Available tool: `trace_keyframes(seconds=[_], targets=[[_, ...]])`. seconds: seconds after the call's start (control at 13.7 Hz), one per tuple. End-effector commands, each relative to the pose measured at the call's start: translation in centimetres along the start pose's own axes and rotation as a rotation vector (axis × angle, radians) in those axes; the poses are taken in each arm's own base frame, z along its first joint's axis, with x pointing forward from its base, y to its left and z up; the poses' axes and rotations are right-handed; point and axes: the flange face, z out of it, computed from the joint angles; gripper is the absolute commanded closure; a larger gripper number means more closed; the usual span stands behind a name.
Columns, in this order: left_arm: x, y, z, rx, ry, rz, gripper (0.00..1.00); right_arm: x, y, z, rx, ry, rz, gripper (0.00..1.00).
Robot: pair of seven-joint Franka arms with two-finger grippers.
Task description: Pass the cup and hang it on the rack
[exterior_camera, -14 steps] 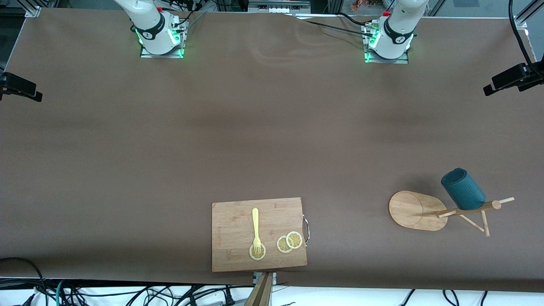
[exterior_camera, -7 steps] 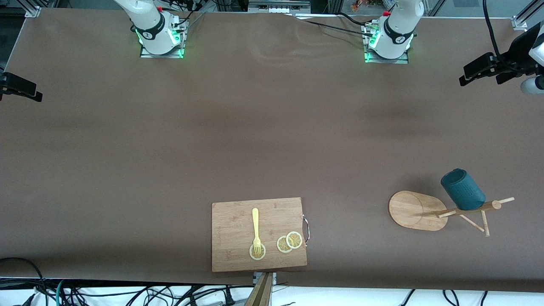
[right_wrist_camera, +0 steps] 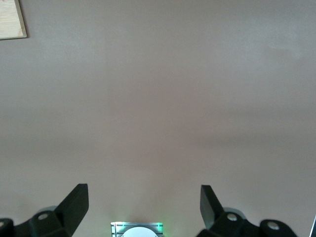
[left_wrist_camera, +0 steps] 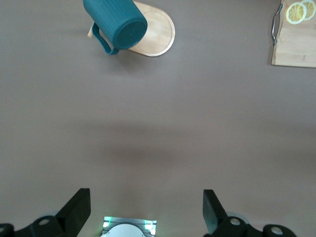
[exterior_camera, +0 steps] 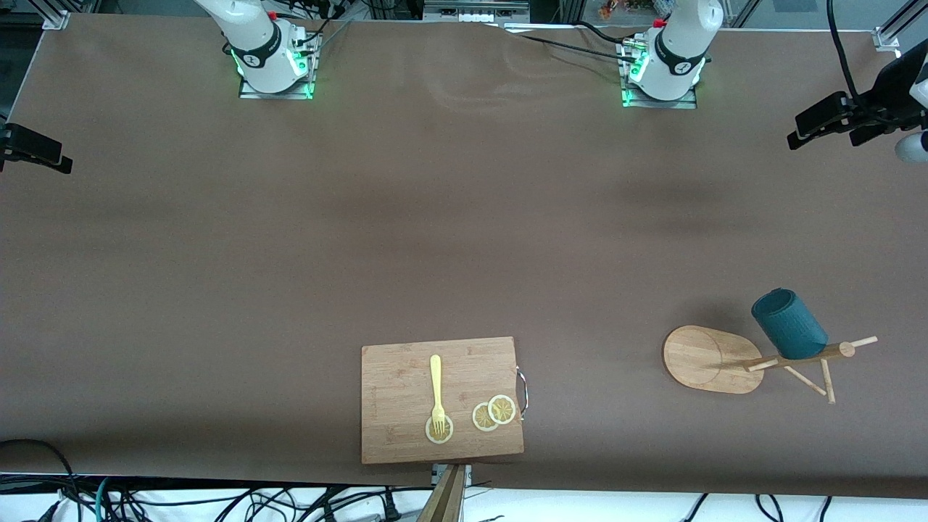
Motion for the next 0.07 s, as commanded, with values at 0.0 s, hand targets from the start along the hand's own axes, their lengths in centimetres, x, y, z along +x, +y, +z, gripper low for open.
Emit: trace_keyframes(seconds=[0.0], targets=[[0.89, -0.20, -0.81, 0.018, 0.024, 0.019, 0.00, -0.05, 0.30, 0.01, -0.011, 0.003, -0.016, 0.00]])
